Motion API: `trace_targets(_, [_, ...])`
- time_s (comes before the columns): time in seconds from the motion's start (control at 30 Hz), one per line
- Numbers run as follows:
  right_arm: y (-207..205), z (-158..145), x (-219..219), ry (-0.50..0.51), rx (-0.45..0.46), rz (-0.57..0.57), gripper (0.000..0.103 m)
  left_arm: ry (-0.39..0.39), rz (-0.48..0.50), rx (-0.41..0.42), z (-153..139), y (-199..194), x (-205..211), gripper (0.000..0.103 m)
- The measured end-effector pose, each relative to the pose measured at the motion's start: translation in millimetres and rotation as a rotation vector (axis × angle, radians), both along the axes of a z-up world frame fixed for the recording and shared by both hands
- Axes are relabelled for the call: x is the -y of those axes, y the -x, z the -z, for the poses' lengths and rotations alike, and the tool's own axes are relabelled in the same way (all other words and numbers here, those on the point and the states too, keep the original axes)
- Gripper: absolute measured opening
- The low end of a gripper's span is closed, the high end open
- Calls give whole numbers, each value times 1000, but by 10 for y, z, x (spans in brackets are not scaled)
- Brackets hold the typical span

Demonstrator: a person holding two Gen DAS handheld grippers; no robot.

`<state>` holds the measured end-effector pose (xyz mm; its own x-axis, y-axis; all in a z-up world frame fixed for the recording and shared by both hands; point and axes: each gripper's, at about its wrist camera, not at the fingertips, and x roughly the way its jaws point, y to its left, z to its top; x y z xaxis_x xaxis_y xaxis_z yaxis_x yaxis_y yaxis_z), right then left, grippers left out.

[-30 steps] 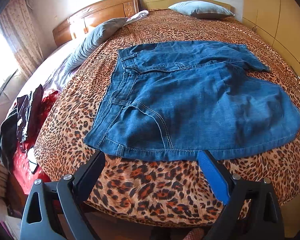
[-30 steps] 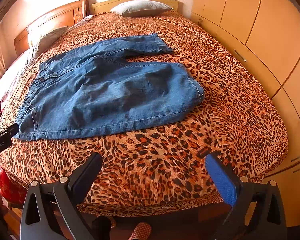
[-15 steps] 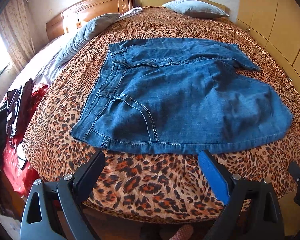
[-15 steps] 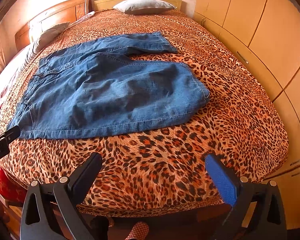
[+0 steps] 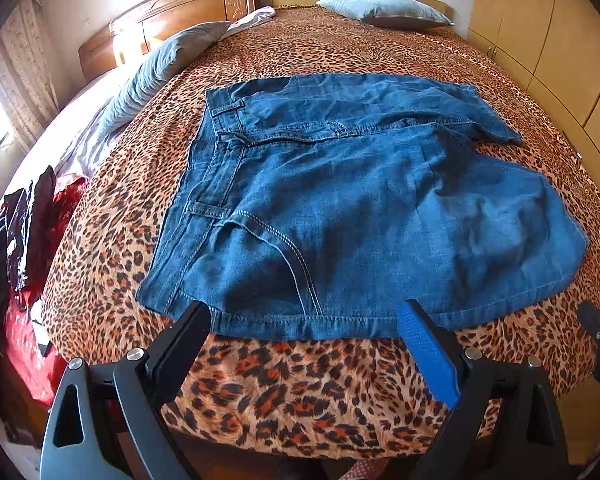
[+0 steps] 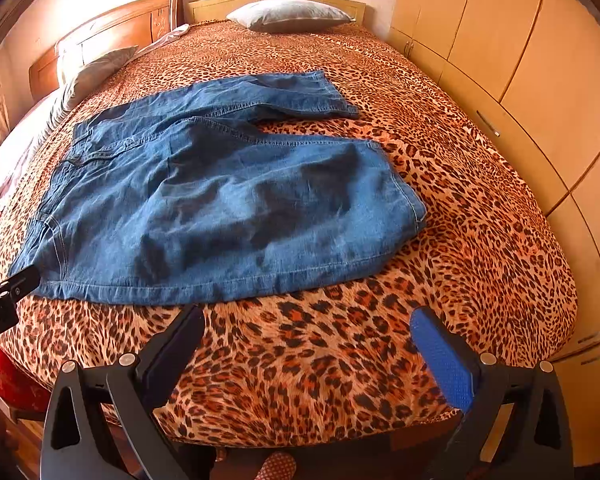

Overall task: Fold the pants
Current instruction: 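Lower the left gripper to the waistband while the right gripper lowers to the leg hem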

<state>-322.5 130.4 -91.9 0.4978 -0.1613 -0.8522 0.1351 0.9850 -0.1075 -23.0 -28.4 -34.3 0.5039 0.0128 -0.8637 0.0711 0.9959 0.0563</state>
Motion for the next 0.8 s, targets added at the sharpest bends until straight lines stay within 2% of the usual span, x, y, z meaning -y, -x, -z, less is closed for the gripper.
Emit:
trace_targets(0.07, [-182,-49,17,-4,3,16,103,-9,15,-19,-42,-229,-39,96])
trace_targets(0.2, [-630,-144,136,-15,-4,74,103,-19,71,-120,-44,-872,-123,96])
trace_targets(0.43, [-1415,-368,532,-29,8,207,103,-79,27,-191,24,-2145,-408,96])
trace_targets(0.53, [-1803,-476,696,-25,16,192,103,-28,-47,-224,45,-2654,-553,96])
trace_targets(0.63, [-2295,-483,826,-3,4,110,103,9,-114,-264,122,-3099,-678,96])
trace_targets(0.7, [-2653,-417,915,-4,-13,57,103,-6,-158,-281,188,-3353,-762,96])
trace_targets(0.8, [-3174,-231,1003,13,-59,20,103,66,-192,-329,325,-3705,-901,96])
